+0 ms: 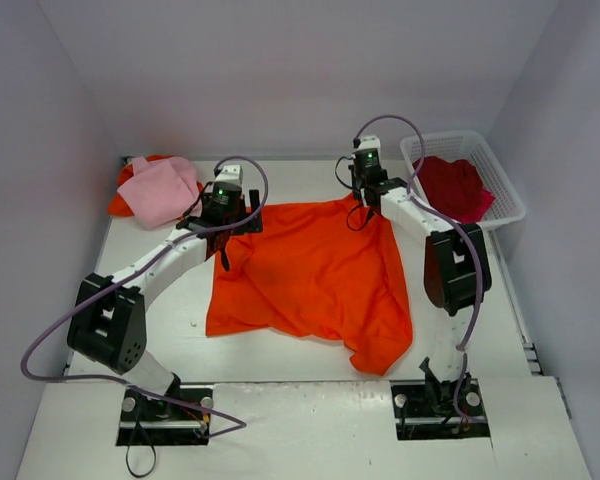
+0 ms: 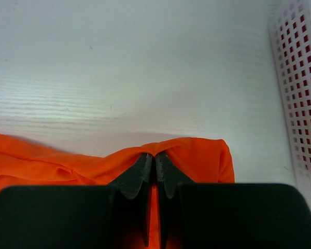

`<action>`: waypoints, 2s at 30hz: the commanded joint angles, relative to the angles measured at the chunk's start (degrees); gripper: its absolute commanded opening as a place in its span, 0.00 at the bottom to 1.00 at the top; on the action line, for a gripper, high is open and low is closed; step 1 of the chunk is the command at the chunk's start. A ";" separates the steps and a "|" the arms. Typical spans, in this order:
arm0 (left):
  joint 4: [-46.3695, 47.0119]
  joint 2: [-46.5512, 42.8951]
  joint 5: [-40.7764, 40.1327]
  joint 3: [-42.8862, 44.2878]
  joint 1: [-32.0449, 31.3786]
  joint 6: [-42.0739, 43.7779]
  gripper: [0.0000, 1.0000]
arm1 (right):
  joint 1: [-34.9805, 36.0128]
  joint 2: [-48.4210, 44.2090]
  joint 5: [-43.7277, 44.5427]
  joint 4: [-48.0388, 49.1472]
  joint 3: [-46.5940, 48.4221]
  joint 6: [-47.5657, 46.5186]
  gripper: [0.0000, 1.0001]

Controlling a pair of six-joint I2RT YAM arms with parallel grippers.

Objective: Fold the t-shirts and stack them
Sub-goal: Flatten out the tshirt

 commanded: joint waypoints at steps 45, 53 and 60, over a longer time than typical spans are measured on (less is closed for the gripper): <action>4.01 0.95 -0.05 -3.07 2.01 -0.54 0.79 | 2.16 -13.45 4.55 3.97 -21.26 8.54 0.65; 4.54 2.35 0.21 -2.98 2.28 -0.53 0.79 | 1.54 -8.27 5.07 5.20 -18.27 6.43 0.61; 4.54 2.88 -0.05 -3.16 2.45 -0.18 0.79 | 1.45 -4.76 4.54 7.05 -17.66 6.17 0.53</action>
